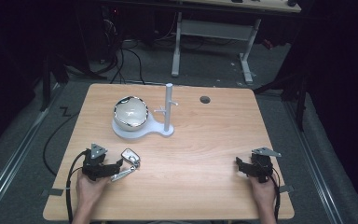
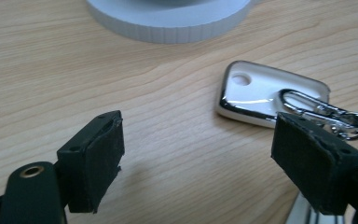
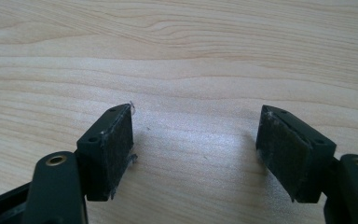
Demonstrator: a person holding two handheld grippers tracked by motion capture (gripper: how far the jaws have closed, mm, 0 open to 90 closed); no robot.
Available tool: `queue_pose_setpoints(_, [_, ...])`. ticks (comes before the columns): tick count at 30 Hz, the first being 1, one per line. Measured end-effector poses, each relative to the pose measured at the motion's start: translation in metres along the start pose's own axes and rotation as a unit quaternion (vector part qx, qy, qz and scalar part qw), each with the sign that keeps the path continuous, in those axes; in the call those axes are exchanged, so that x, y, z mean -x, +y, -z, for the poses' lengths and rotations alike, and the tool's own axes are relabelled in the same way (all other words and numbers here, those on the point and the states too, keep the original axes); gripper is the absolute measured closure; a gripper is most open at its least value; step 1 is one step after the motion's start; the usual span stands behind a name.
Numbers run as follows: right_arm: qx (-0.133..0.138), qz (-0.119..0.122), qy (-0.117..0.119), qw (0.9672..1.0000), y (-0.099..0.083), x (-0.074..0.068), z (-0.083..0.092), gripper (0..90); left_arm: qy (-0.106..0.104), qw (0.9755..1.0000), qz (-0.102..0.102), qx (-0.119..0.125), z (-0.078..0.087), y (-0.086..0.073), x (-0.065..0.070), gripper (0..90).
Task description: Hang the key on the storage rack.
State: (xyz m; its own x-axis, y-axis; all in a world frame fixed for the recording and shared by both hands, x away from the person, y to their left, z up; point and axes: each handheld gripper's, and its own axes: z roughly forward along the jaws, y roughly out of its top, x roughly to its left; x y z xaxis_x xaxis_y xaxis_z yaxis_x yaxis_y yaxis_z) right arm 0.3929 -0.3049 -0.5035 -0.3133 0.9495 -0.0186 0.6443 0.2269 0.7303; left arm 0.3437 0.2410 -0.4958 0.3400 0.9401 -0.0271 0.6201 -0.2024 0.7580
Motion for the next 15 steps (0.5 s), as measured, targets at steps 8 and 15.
queue_pose_setpoints(8, [0.0,0.0,0.0,1.0,0.0,0.0,0.0,27.5,-0.014,0.9998,-0.013,-0.008,-0.007,0.003,0.008,17.2])
queue_pose_setpoints(15, [0.0,0.0,0.0,1.0,0.0,0.0,0.0,27.5,-0.017,0.9995,-0.026,-0.008,-0.011,0.009,0.013,17.0])
